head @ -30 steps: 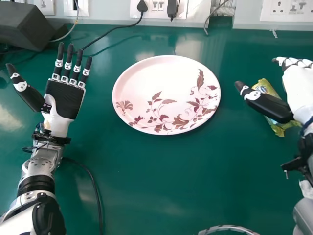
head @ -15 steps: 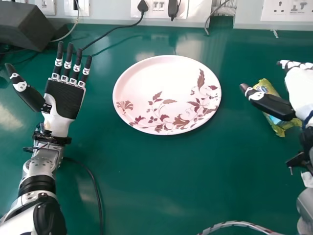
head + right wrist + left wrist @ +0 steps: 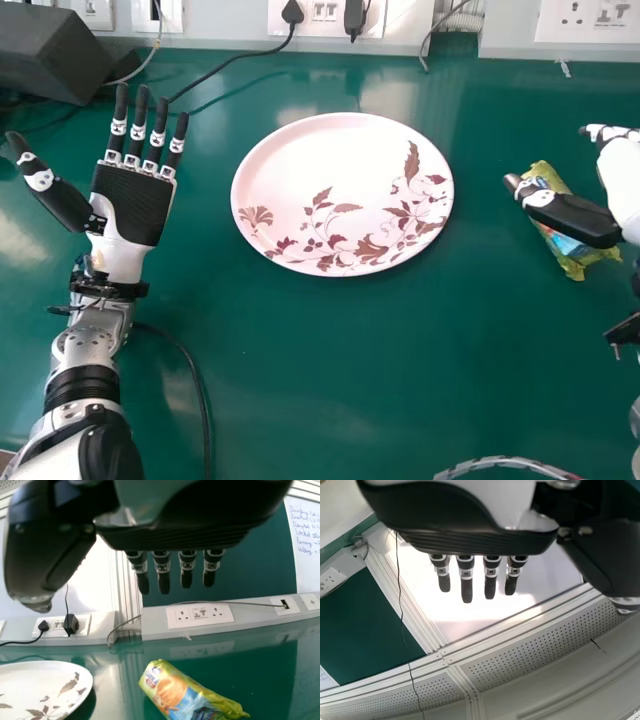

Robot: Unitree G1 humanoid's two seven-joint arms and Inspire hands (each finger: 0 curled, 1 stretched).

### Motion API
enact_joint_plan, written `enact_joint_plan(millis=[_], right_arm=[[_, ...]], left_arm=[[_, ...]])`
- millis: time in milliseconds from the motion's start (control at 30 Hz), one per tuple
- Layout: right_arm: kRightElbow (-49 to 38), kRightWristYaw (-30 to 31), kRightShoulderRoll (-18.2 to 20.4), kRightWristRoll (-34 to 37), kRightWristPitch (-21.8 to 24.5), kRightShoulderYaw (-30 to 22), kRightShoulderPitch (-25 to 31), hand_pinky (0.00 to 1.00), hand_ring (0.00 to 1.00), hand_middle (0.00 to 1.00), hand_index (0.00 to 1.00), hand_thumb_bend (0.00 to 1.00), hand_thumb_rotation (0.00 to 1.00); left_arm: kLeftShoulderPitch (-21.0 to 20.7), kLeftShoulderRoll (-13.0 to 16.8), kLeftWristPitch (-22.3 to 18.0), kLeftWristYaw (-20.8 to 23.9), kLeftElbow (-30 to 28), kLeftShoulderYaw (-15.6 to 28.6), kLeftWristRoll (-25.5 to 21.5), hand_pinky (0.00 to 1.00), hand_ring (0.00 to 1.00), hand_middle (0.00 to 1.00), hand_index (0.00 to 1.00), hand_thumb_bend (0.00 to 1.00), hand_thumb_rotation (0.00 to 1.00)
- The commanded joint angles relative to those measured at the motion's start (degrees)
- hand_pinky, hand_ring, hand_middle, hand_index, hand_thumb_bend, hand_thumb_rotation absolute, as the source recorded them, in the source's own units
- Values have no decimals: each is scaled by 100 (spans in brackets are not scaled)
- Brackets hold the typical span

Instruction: Pick up biscuit and place it in the plate

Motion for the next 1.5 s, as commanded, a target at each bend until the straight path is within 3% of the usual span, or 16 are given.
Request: enact_joint_plan(millis=[0,1033,1333,1467], right_arm=[[149,-24,-130,33,-16,-2,21,100,100,100,99,88,79],[1204,-311,-880,588,65,265,79,99,100,100,98,89,69],[1504,-579,-1006,857,172,302,195,99,100,100,99,84,65],[1598,-678,-1067,952,208,348,220,99,100,100,98,77,61]], left_arm=[[533,-400,190,48,349,6,-25,100,94,99,100,100,78],[580,-573,200,40,67,3,-100,100,93,100,100,100,80],[706,-620,397,77,-159,-17,-270,97,93,98,100,100,79],[731,-624,441,69,-228,-13,-314,96,93,98,100,100,78]])
